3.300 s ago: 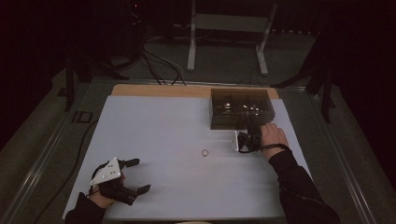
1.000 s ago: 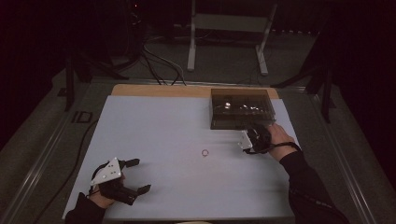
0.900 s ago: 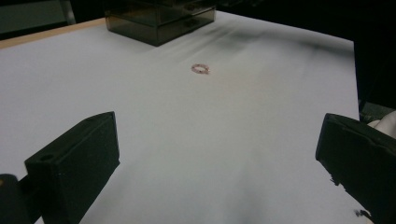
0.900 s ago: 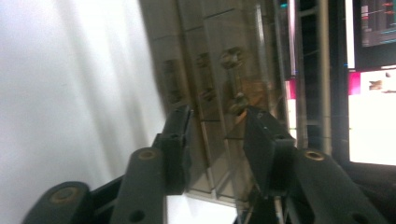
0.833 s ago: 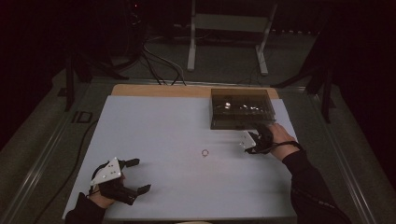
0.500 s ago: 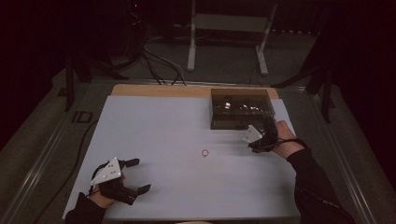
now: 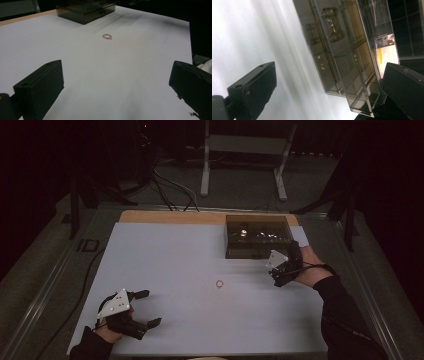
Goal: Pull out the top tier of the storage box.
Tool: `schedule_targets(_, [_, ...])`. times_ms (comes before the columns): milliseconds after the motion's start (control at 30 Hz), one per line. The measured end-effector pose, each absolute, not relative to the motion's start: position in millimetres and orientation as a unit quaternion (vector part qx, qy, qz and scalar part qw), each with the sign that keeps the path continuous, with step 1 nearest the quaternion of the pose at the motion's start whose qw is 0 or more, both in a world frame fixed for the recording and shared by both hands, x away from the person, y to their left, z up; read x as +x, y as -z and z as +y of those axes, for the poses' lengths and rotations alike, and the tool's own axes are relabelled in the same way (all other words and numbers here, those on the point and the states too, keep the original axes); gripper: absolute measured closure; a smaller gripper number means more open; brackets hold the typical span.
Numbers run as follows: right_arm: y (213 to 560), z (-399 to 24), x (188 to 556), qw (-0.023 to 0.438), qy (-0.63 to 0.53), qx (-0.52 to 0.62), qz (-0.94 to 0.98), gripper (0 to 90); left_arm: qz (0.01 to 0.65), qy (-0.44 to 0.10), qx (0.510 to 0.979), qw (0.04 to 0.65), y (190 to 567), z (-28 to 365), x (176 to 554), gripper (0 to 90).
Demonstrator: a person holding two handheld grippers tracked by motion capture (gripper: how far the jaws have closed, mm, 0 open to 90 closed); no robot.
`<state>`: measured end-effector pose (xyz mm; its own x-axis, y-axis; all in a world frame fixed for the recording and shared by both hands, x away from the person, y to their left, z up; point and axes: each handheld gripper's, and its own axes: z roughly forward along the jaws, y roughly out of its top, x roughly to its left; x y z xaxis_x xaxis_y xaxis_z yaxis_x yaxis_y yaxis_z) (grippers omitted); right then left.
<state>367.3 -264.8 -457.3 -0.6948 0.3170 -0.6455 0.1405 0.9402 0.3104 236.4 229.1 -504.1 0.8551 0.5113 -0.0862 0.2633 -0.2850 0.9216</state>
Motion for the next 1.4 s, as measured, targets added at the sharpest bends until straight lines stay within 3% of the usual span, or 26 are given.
schedule_targets(1033, [422,-287,401,0.267,-0.125,0.111,0.949,6.5,0.243,-0.113,0.795,0.544,504,228,236,1.1])
schedule_targets(1300, [411,-282,415,0.233,-0.101,0.114,0.96,17.1,0.244,-0.112,0.794,0.545,505,229,236,1.1])
schedule_targets(1400, [411,-282,418,0.228,-0.096,0.105,0.963,25.0,0.244,-0.112,0.793,0.547,504,229,236,1.1])
